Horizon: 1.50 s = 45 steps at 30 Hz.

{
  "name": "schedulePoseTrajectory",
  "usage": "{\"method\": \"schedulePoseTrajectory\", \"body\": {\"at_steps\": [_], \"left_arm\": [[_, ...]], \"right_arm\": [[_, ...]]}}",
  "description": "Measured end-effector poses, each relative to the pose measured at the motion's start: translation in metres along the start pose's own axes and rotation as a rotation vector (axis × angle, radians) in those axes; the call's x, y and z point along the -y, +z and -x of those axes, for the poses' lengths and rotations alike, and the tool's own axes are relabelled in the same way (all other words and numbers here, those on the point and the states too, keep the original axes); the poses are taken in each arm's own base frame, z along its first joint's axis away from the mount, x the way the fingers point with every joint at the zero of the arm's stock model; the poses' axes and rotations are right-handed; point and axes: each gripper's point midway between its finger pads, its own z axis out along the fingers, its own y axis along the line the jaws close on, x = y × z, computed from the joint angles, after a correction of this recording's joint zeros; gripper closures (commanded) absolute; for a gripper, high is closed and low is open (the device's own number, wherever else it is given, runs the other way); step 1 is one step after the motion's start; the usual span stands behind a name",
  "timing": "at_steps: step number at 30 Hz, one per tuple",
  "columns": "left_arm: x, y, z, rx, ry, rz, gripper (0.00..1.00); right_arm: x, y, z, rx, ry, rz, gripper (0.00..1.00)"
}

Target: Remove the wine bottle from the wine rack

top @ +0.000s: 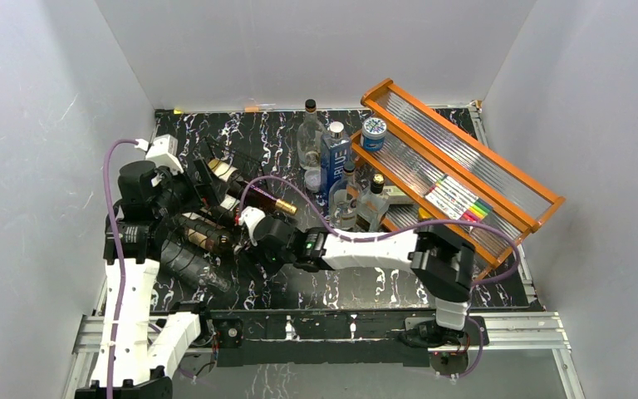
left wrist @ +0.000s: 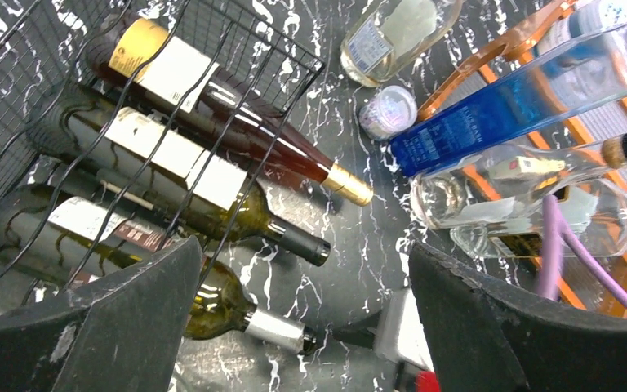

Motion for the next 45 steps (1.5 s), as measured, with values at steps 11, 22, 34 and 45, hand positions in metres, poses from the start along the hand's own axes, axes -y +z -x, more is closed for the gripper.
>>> {"method": "schedulePoseTrajectory", "body": {"at_steps": [11,22,34,45], "left_arm": [[-0.041,-0.009,-0.038,-0.016,0.038,0.177,0.02],[-0.056,-0.022,-0.033,0.078,0.056,0.260,0.02],[-0.067,-0.018,-0.042,0.079,0.054,0.298,0.02],[-0.067,-0.018,-0.039,0.090,0.055,0.299,0.02]], "right_arm": [[0.015,0.049,-0.008,-0.024,-0.023,-0.034,0.36],[0.040,0.064,-0.004,-0.031,-0.012,-0.015,0.67],[0.056,0.071,0.024,-0.010,0.010,0.054,0.81],[0.080,0.073,0.043,-0.021,-0.026,0.080,0.88]]}}
